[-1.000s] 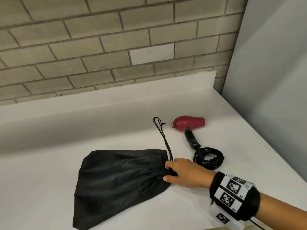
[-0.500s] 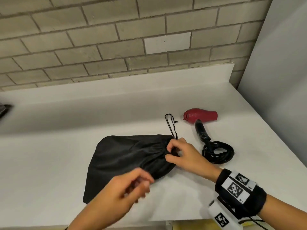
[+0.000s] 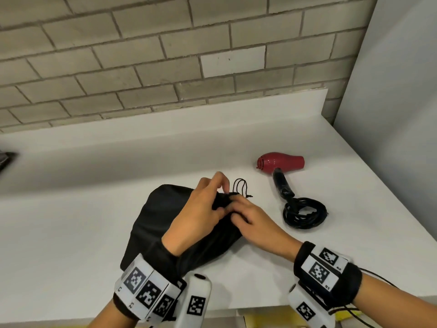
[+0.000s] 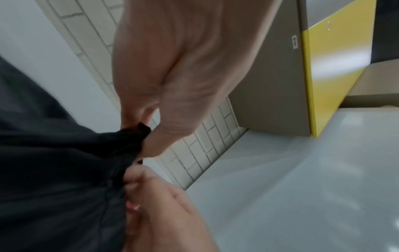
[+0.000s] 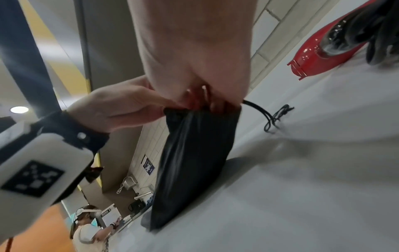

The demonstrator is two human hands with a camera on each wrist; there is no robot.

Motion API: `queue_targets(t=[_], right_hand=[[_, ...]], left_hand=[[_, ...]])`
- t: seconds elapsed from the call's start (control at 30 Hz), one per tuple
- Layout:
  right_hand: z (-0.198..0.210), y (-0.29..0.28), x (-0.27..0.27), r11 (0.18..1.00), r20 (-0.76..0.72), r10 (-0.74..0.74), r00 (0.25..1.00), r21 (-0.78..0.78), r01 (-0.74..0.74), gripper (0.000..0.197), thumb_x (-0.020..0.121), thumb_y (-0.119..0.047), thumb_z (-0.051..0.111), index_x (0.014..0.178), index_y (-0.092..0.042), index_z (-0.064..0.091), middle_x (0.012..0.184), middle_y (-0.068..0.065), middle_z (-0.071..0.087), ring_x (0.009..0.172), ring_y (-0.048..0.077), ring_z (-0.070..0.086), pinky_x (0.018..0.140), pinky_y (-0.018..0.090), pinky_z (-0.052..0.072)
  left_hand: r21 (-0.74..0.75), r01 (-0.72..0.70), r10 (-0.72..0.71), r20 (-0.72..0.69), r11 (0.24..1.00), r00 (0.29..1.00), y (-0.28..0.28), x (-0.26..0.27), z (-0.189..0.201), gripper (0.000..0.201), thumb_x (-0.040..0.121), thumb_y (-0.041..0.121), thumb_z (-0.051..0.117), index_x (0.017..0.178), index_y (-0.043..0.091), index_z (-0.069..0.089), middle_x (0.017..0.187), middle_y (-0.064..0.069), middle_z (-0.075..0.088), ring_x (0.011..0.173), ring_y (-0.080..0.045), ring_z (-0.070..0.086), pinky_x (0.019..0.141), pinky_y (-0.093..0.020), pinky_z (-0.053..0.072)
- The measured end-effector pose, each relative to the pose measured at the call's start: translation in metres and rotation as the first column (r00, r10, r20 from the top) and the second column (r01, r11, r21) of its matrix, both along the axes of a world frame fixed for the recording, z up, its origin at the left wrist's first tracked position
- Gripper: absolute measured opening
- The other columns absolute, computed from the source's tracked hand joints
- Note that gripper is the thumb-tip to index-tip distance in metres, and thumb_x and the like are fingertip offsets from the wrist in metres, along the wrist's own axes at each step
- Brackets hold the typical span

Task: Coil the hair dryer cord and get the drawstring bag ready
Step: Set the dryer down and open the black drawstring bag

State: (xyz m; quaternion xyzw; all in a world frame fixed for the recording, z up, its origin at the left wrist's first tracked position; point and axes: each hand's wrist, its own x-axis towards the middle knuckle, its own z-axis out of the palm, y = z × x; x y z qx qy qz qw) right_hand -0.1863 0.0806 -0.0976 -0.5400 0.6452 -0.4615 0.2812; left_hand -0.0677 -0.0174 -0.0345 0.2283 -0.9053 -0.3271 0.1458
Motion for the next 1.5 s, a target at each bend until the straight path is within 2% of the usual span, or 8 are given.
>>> queue_targets(t=[0.17,0.33,0.53,0.67,0.8,1.0,1.3,1.5], right_hand=[[-0.005,-0.002,-0.022,0.976,-0.321,-0.114,0.94,0.143,0.167,0.059,0.079,-0.029,0.07,0.131,-0.023,0.043,0.131,-0.004,0.047,0.092,0.01,0.052,0.089,0.036,0.045],[0.0,-0.002,-0.025,0.956,-0.456,0.068,0.887,0.285,0.073,0.101,0.069,-0.044,0.074,0.146,-0.031,0.01,0.15,-0.01,0.018,0.128,0.013,0.031,0.1,0.043,0.031],[0.001,0.021,-0.033,0.991,-0.162,-0.076,0.984,0.101,0.093,0.032,0.084,-0.043,0.063,0.112,-0.028,0.061,0.118,-0.012,0.058,0.114,0.001,0.043,0.1,0.029,0.036],[0.001,0.03,-0.068,0.822,-0.448,-0.473,0.759,0.086,0.563,0.034,0.091,-0.045,0.049,0.112,-0.018,0.054,0.117,0.002,0.056,0.111,0.025,0.042,0.09,0.039,0.036],[-0.005,0.023,-0.096,0.586,-0.654,-0.141,0.743,0.55,0.595,0.081,0.082,-0.075,0.029,0.135,-0.014,0.033,0.139,0.012,0.04,0.126,0.037,0.034,0.098,0.056,0.031],[-0.018,0.018,-0.092,0.631,-0.805,-0.068,0.589,0.423,0.651,0.052,0.095,-0.048,0.031,0.126,-0.007,0.037,0.126,0.012,0.049,0.111,0.033,0.047,0.083,0.047,0.043],[0.004,0.046,-0.103,0.816,-0.673,0.036,0.738,0.447,0.367,0.03,0.096,-0.047,0.035,0.098,-0.017,0.039,0.086,0.002,0.056,0.067,0.019,0.052,0.059,0.033,0.038],[0.054,0.09,-0.083,0.862,-0.702,0.447,0.555,0.505,-0.055,0.031,0.09,-0.059,0.033,0.096,-0.03,0.039,0.085,-0.012,0.048,0.069,0.013,0.051,0.066,0.025,0.04]], left_hand=[[-0.33,0.01,0.013,0.067,0.944,0.998,-0.009,0.01,-0.003,0.043,0.074,-0.012,0.052,0.064,0.026,0.069,0.109,-0.002,0.059,0.095,-0.016,0.036,0.084,-0.028,0.038],[-0.336,-0.054,0.111,0.153,0.94,0.982,-0.028,0.011,-0.002,0.05,0.074,-0.012,0.047,0.117,0.011,0.063,0.124,-0.002,0.059,0.114,-0.025,0.042,0.093,-0.044,0.04],[-0.219,-0.028,0.078,0.224,0.975,0.971,-0.033,0.008,-0.003,0.063,0.074,-0.014,0.044,0.134,0.006,0.043,0.137,-0.006,0.044,0.125,-0.022,0.035,0.099,-0.021,0.027],[-0.157,0.016,0.026,0.257,0.988,0.966,-0.034,0.008,-0.005,0.063,0.078,-0.012,0.044,0.136,0.012,0.043,0.143,-0.002,0.036,0.13,-0.017,0.029,0.098,-0.013,0.02],[-0.099,0.059,-0.031,0.257,0.993,0.966,-0.031,0.006,-0.007,0.055,0.077,-0.011,0.045,0.119,0.021,0.06,0.142,0.0,0.039,0.109,-0.018,0.049,0.083,-0.007,0.031],[-0.121,0.073,-0.045,0.214,0.99,0.976,-0.027,0.0,-0.006,0.045,0.081,-0.01,0.044,0.103,0.017,0.071,0.136,-0.002,0.049,0.094,-0.019,0.052,0.066,0.0,0.033],[-0.058,0.116,-0.093,0.307,0.992,0.947,-0.022,0.007,-0.002,0.068,0.08,-0.011,0.042,0.144,0.008,0.029,0.155,0.002,0.02,0.138,-0.018,0.026,0.107,-0.021,0.023],[0.006,0.126,-0.122,0.298,0.992,0.947,-0.026,0.011,-0.001,0.085,0.073,-0.015,0.042,0.148,0.01,0.012,0.158,0.01,0.001,0.141,-0.01,0.015,0.093,0.001,0.022]])
